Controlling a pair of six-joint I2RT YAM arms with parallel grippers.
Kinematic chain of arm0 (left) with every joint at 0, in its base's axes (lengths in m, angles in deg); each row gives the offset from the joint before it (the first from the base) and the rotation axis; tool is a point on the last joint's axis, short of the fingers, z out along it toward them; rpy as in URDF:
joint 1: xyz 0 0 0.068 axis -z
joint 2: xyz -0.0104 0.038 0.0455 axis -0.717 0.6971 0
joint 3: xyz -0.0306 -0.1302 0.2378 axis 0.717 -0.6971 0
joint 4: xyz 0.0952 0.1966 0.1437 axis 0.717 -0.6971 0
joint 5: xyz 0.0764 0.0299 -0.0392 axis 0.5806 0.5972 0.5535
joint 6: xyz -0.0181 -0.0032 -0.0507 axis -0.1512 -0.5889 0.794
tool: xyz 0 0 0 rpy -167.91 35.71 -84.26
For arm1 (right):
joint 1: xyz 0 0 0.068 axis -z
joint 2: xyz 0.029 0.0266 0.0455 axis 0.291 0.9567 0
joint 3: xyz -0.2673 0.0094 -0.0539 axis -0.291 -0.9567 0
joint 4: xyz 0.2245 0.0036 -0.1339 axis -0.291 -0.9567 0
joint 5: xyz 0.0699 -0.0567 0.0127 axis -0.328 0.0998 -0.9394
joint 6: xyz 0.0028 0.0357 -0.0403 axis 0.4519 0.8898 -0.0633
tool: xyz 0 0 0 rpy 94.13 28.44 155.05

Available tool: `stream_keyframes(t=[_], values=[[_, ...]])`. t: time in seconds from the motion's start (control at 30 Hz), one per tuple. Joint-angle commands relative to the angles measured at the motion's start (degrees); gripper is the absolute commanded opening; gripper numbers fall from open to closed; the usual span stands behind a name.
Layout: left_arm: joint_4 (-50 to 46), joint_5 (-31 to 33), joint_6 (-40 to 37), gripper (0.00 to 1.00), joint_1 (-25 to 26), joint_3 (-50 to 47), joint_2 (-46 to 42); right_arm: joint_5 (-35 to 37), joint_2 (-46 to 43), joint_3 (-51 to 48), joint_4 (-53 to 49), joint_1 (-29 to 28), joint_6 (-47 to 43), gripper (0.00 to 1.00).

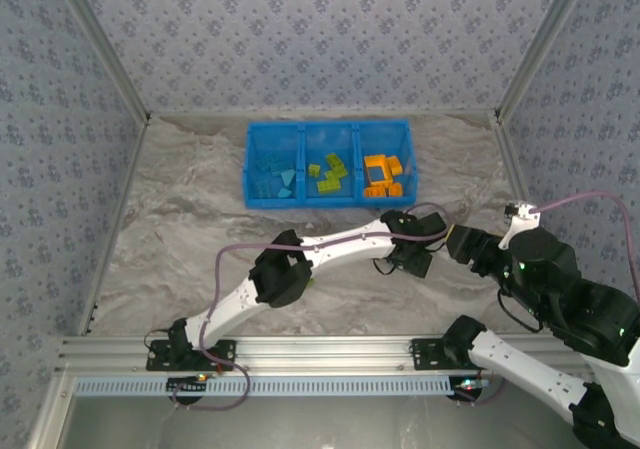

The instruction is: Sort the legos into containers by color

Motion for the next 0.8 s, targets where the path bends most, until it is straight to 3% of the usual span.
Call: stream_keyframes(t=[0.0,0.2,0.27,0.53,0.77], values=[[-0.5,-1.6,-0.1,0.86,-0.1,1.2,1.2,3.5,-0.1,0.4,-5.4,-0.3,3.2,0.66],[0.4,-2.0,-1.4,0.59,-0.2,0.9,0.7,2.9,0.0,0.3,-5.4,-0.3,3.8,0.66],[1.2,-1.6,-1.6,0.55,-0.2,-0.2,-0.2,2.9,-0.1,0.2,-5.2,-0.3,3.6,0.66],[3.0,3.4,-2.9,0.53,-0.5,-6.3,-8.1,0.3,0.2,0.2,-2.0,-0.3,0.7,0.66],[6.9,6.3,-1.6,0.54,-4.6,-26.0,-27.4,-5.4,2.6,1.2,3.9,-0.3,-5.0,0.66]])
